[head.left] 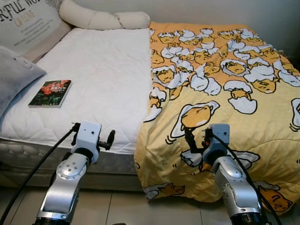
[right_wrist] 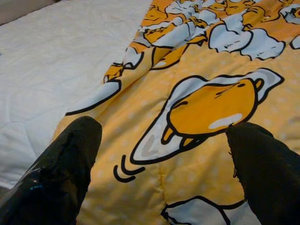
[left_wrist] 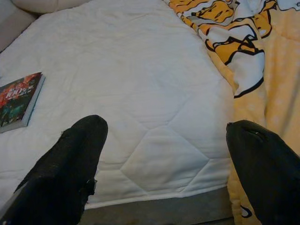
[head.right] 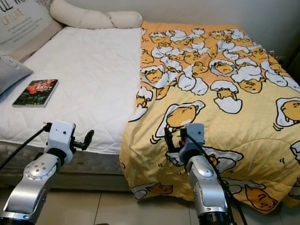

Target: Clean up the room

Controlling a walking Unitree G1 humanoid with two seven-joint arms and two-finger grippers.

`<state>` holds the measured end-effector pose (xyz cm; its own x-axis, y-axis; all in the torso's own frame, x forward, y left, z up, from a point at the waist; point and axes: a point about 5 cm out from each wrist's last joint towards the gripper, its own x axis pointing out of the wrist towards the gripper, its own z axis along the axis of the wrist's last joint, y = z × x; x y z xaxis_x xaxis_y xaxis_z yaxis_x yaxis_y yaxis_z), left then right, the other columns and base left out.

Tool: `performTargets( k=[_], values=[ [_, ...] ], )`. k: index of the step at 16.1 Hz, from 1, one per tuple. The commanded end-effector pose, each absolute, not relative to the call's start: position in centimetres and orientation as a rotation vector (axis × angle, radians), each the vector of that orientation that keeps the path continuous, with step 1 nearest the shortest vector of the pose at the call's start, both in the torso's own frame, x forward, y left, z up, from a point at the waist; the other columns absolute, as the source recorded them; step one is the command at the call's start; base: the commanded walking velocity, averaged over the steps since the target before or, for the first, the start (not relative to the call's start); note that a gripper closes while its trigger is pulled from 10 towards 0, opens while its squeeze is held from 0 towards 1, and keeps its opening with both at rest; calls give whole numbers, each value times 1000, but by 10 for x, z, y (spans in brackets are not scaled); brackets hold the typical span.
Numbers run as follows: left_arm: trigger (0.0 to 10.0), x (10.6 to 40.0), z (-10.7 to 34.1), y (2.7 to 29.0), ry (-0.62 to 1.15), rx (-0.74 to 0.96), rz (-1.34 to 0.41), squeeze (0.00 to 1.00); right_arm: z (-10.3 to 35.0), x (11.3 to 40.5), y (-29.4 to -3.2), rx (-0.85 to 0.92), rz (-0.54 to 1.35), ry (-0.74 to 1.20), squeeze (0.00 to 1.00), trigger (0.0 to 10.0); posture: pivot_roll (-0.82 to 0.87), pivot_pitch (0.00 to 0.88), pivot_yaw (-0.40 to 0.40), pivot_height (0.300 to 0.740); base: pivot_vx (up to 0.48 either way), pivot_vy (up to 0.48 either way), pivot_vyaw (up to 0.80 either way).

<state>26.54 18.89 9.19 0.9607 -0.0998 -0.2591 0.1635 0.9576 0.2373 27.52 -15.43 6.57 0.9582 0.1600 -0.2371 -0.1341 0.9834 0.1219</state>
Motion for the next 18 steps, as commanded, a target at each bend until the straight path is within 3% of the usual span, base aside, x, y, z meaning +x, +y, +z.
performTargets(
  k=[1,18],
  values=[
    [10000,266,93,190,246,268,-138,0,67,276,-155,105,144,250,0,10000,27,0,9,740,0,0,0],
    [10000,267,94,192,256,203,-108,0,61,275,-156,109,114,274,0,10000,38,0,4,740,0,0,0]
  ],
)
